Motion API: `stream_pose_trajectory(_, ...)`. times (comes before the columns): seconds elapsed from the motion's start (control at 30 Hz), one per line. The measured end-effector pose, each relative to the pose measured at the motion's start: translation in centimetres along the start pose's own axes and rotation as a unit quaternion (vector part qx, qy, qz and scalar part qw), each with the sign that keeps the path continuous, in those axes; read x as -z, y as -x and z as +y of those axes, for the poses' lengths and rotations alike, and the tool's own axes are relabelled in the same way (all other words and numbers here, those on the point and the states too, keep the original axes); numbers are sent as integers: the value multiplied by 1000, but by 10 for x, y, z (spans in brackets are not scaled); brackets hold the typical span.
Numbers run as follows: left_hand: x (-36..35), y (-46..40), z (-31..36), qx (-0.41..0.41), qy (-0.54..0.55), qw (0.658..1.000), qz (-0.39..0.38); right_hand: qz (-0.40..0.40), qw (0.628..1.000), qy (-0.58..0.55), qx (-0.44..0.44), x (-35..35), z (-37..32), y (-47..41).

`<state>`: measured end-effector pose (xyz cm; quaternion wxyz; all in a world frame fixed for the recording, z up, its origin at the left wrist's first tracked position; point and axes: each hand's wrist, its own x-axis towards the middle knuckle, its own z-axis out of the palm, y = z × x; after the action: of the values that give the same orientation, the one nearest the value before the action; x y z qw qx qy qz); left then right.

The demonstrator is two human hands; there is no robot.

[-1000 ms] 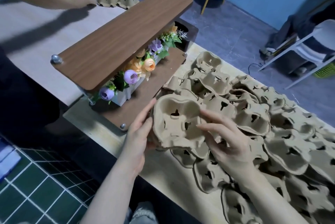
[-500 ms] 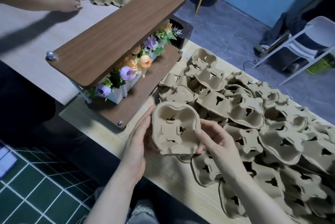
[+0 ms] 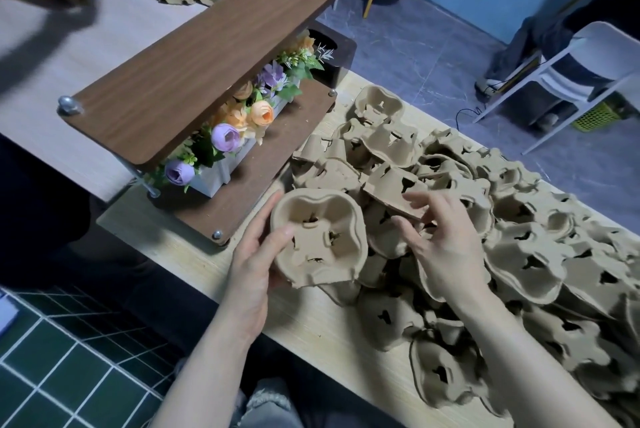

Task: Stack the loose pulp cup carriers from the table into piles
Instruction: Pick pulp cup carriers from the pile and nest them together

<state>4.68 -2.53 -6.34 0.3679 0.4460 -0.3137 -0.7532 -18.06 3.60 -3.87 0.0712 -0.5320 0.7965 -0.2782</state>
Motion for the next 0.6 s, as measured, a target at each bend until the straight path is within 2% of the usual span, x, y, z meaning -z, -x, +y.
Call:
stream_pose_trajectory(0.07, -1, 0, 1, 2, 2, 1000, 9, -11, 993, 109, 41, -4, 9, -7)
stream_pose_trajectory(0.13, -2, 0, 3, 1, 5, 1000, 15, -26, 984, 170, 53, -9, 16, -11)
stream_pose_trajectory(0.27, -4, 2, 5, 2, -2, 1000, 14, 35, 977, 199, 70, -13, 24, -15)
stream_pose_trajectory(0.47, -4, 4, 7, -10, -14, 1000, 3, 165, 980, 107, 20, 9, 23, -30)
stream_pose_trajectory(0.53, -6, 4, 7, -11, -14, 1000, -1, 201, 979, 31, -23, 19, 19, -32)
stream_pose_trajectory(0.6, -6, 4, 7, -14, -16, 1000, -5, 203, 973, -95, -52, 33, 11, -33)
